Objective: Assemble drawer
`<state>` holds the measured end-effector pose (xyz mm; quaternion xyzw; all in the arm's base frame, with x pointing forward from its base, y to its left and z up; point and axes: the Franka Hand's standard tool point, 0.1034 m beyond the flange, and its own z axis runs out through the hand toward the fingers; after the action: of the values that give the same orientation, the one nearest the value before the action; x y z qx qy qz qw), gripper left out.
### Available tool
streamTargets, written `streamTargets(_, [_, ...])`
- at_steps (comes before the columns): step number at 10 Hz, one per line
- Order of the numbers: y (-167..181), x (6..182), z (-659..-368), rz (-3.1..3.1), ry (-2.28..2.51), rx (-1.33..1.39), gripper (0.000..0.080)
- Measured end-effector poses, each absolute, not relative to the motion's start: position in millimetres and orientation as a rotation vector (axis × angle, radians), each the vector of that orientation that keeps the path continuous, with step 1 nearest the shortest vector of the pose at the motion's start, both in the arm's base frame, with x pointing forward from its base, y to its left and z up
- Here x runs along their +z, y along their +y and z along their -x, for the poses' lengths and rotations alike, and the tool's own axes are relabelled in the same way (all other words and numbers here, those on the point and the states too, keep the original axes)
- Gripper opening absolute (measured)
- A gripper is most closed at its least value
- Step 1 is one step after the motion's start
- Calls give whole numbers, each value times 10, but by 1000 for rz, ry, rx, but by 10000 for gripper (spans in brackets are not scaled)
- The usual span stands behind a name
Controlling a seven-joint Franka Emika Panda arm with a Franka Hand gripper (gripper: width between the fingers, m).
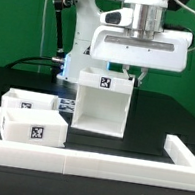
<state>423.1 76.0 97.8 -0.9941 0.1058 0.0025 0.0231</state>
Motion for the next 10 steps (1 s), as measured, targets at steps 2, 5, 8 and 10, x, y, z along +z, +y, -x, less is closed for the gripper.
streamTargets(2, [760, 978, -4231, 3078, 328, 8, 36])
streamTargets(5, [779, 977, -4340, 3073, 329, 0, 37])
streamTargets(8, [814, 982, -4790, 3052, 346, -51, 38])
streamTargets(10, [835, 985, -5045, 3040, 354, -85, 38])
